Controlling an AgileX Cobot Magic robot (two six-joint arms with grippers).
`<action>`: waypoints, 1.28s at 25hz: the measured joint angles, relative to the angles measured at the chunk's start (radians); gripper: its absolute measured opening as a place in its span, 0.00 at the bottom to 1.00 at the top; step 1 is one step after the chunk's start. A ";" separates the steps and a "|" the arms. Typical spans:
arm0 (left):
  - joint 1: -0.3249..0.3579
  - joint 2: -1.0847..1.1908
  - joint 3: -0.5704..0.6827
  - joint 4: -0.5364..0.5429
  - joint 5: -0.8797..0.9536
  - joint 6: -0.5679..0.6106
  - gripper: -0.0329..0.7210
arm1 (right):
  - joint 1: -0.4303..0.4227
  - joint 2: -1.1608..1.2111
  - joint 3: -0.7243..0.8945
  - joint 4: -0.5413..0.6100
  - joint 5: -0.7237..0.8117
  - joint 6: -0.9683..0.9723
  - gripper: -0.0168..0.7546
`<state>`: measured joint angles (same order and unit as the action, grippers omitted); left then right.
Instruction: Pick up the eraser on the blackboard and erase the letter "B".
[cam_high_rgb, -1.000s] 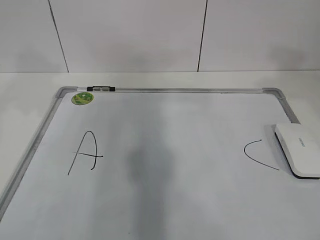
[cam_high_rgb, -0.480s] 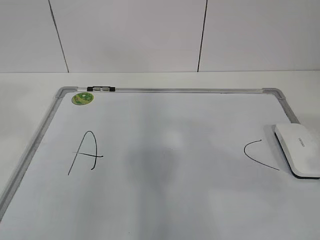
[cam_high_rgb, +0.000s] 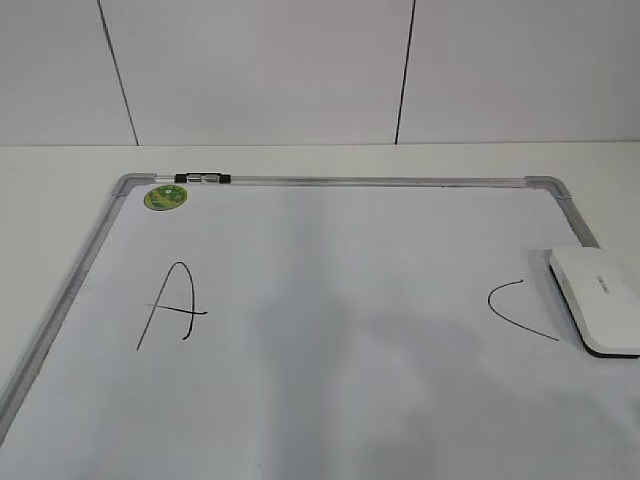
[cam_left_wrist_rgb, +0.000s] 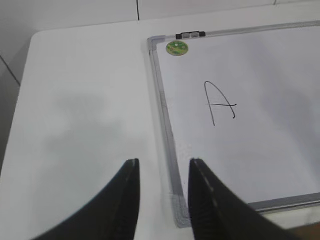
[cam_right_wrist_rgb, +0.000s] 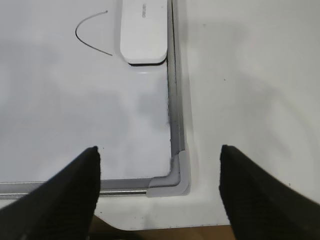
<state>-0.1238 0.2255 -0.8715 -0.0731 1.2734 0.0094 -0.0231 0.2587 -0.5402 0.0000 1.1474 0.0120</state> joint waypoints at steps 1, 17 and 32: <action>0.000 -0.043 0.028 -0.023 0.000 0.000 0.37 | 0.000 -0.033 0.000 0.000 -0.001 0.000 0.76; 0.000 -0.213 0.318 0.008 -0.091 0.008 0.36 | 0.000 -0.277 0.018 -0.005 0.050 -0.012 0.76; 0.000 -0.213 0.348 0.022 -0.161 0.010 0.36 | 0.000 -0.277 0.044 -0.005 0.012 -0.012 0.76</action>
<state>-0.1238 0.0120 -0.5234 -0.0509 1.1124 0.0199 -0.0231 -0.0182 -0.4957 -0.0053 1.1596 0.0000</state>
